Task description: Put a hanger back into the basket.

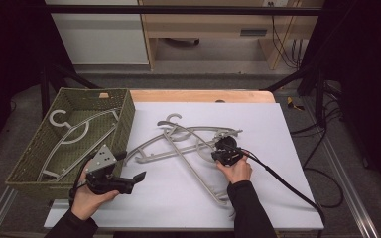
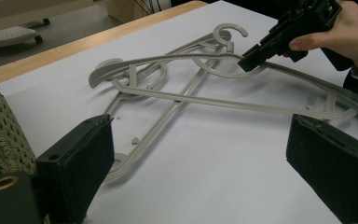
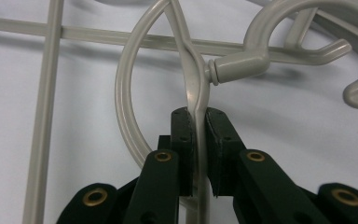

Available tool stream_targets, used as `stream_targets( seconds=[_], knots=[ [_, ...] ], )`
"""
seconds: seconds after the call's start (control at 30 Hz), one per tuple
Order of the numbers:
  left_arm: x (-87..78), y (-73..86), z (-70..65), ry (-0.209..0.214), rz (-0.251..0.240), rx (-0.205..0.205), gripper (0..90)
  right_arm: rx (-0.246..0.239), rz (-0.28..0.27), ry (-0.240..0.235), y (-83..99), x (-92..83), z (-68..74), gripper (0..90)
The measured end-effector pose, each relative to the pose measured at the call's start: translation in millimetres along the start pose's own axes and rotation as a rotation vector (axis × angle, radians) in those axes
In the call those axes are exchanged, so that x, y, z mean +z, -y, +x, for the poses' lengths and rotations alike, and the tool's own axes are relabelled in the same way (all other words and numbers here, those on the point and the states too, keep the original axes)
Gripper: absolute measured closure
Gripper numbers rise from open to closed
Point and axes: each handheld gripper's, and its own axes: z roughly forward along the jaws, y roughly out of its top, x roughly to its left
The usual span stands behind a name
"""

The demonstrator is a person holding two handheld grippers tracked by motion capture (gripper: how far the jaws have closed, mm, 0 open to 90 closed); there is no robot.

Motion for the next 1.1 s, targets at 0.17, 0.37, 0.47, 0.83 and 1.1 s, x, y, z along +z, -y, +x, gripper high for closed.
stream_targets(
  seconds=[0.17,0.37,0.47,0.83,1.1],
  knots=[
    [-1.2,-0.9,-0.2,0.000,-0.003,0.000,7.4,-0.030,-0.009,-0.021,-0.9,-10.1,-0.4,82.8],
    [-3.9,-2.4,0.3,0.001,-0.005,0.002,7.4,-0.062,-0.046,-0.067,-2.7,-27.0,-0.9,82.8],
    [-5.2,-3.8,0.2,0.008,-0.006,0.002,7.3,-0.086,-0.063,-0.084,-3.1,-36.8,-0.9,82.7],
    [-14.5,-16.5,-0.4,0.036,-0.001,0.021,6.9,-0.254,-0.111,-0.155,3.7,-70.1,5.5,82.8],
    [-15.8,-36.4,0.4,0.060,0.035,0.050,6.6,-0.365,-0.121,-0.215,9.0,-81.3,18.6,82.7]
  ],
)
